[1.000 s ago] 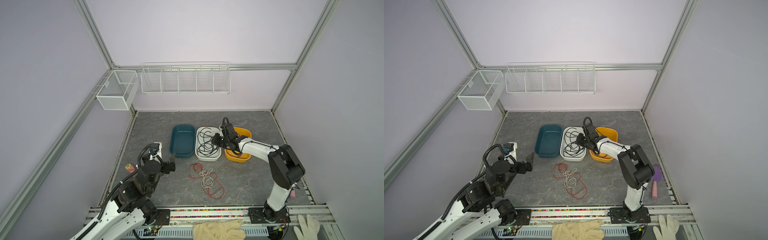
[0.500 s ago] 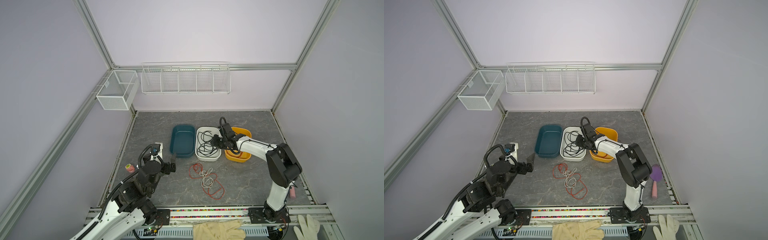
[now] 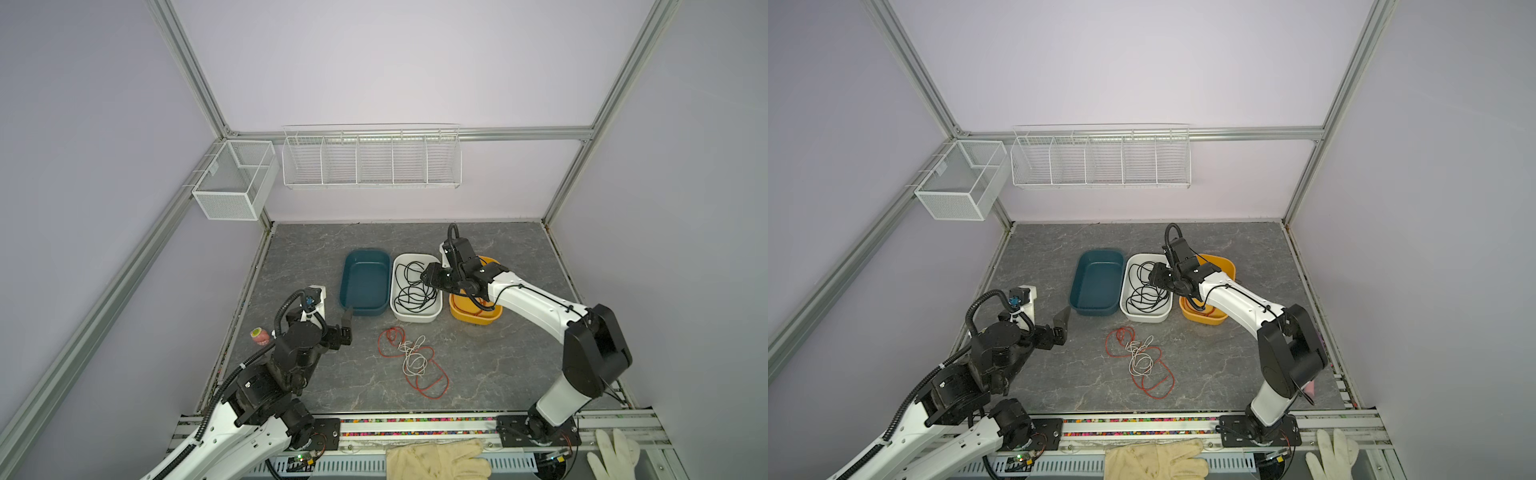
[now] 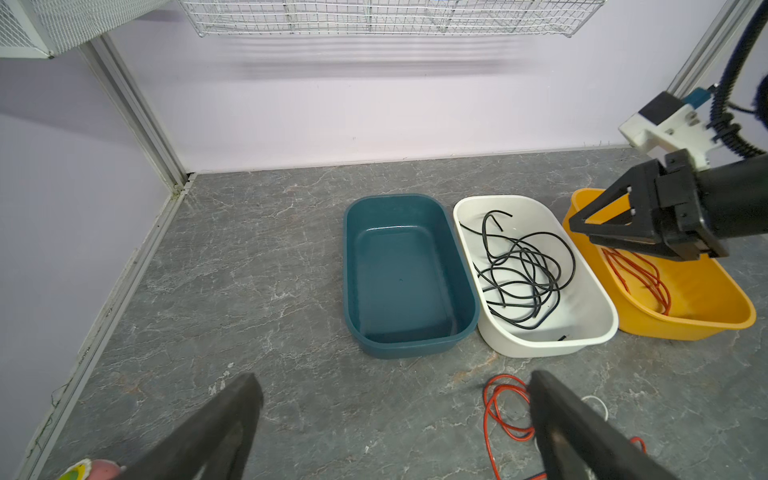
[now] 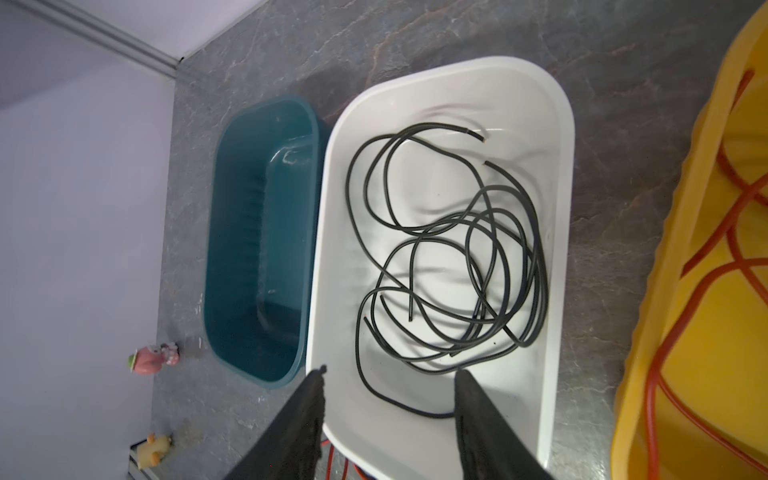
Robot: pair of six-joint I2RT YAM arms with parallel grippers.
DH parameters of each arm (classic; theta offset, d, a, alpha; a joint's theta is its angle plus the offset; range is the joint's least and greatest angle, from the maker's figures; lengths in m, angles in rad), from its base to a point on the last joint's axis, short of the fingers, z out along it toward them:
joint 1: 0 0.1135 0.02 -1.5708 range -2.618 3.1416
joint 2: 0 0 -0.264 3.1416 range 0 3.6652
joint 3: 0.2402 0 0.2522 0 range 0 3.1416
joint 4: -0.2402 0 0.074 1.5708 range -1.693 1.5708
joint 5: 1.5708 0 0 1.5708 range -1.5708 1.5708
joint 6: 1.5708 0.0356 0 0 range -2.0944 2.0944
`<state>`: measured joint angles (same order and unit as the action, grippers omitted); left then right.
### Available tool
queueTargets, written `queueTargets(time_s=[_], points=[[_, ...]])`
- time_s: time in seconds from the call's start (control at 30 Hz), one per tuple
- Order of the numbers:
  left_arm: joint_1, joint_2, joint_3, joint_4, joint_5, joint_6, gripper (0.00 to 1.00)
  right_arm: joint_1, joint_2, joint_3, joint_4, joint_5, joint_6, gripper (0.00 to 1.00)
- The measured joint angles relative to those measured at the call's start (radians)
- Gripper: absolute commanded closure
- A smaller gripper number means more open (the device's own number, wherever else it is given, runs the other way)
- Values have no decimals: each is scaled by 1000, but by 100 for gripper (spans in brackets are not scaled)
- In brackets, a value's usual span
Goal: Untangle the cables
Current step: 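Open the right gripper to release the cable in the white tub, then move the right gripper back down to the pile to grasp a cable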
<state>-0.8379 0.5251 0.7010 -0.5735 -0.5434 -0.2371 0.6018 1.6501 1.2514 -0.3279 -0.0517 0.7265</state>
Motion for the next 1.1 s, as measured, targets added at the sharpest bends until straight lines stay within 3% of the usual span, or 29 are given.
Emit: queueTargets(time_s=[0.27, 0.6, 0.8, 1.1], points=[[0, 4, 0, 0, 39, 8, 1, 125, -183, -96, -52, 26, -60, 36], [0, 22, 0, 0, 76, 11, 1, 299, -388, -391, -98, 112, -65, 36], [0, 25, 0, 0, 87, 14, 1, 330, -379, -509, -100, 169, -61, 37], [0, 29, 0, 0, 97, 14, 1, 365, -294, -538, -13, 222, -80, 42]])
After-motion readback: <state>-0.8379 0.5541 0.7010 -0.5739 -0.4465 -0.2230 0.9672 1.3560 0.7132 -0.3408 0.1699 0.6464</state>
